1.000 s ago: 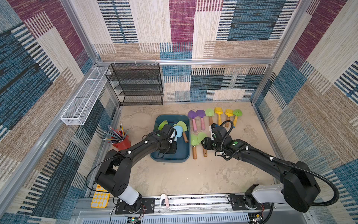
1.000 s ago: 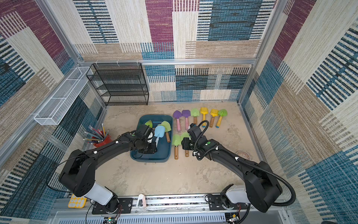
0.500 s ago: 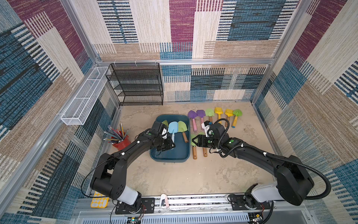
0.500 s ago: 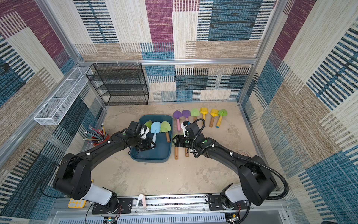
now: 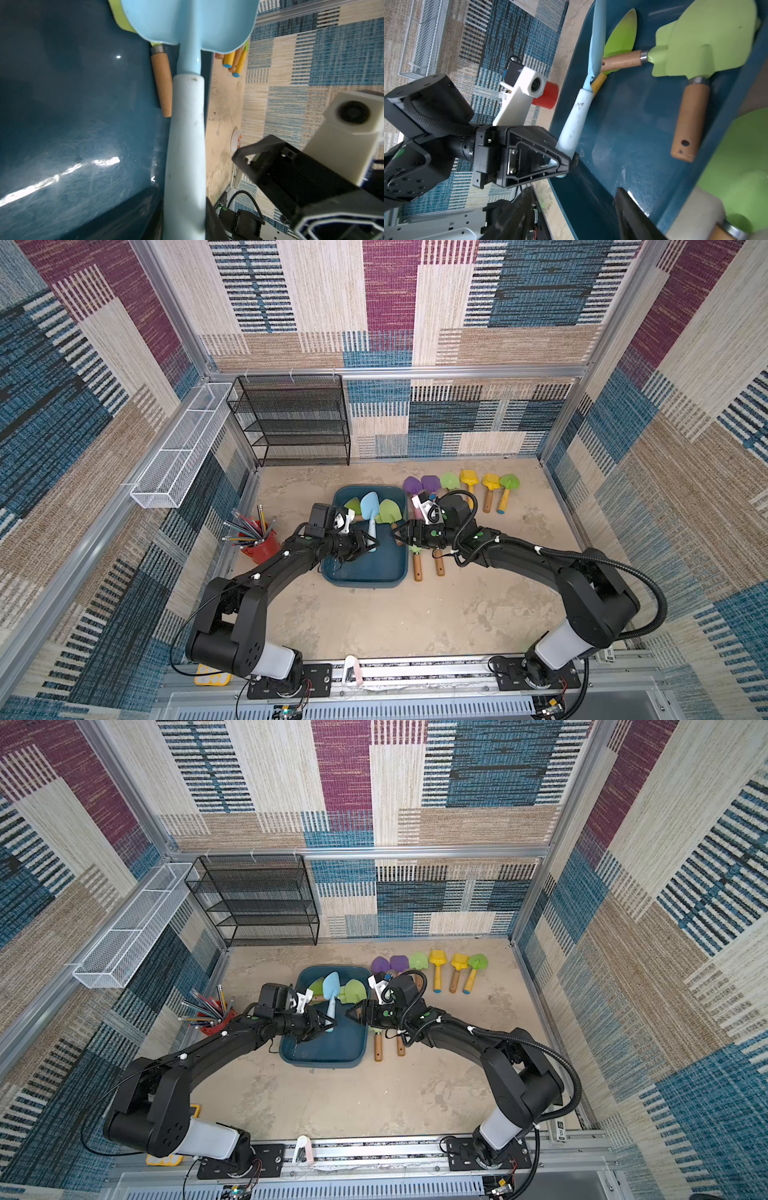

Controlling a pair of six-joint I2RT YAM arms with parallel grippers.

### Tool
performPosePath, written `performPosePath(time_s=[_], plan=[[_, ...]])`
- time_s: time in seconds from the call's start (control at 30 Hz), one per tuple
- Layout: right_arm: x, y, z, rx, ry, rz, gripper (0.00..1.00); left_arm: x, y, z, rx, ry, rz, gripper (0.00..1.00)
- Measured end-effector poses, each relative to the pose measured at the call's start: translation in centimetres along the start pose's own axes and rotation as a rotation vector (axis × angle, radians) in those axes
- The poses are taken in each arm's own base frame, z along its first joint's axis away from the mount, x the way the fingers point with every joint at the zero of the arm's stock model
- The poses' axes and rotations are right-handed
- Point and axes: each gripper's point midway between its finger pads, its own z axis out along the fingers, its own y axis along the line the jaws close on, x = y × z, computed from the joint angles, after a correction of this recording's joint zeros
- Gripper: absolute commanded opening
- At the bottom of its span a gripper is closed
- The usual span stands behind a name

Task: Take the shovel out of the storage box
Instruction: Pick up the shovel from the storage box.

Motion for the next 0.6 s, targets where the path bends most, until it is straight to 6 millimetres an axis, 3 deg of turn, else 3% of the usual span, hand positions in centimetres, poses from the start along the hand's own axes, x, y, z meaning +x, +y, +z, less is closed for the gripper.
performPosePath(time_s=[0.6], plan=[[-1.0,1.0,2.8,-0.296,0.064,0.196,0.61,0.5,-2.1,-0.1,0.202,-0.011,-0.06,0.01]])
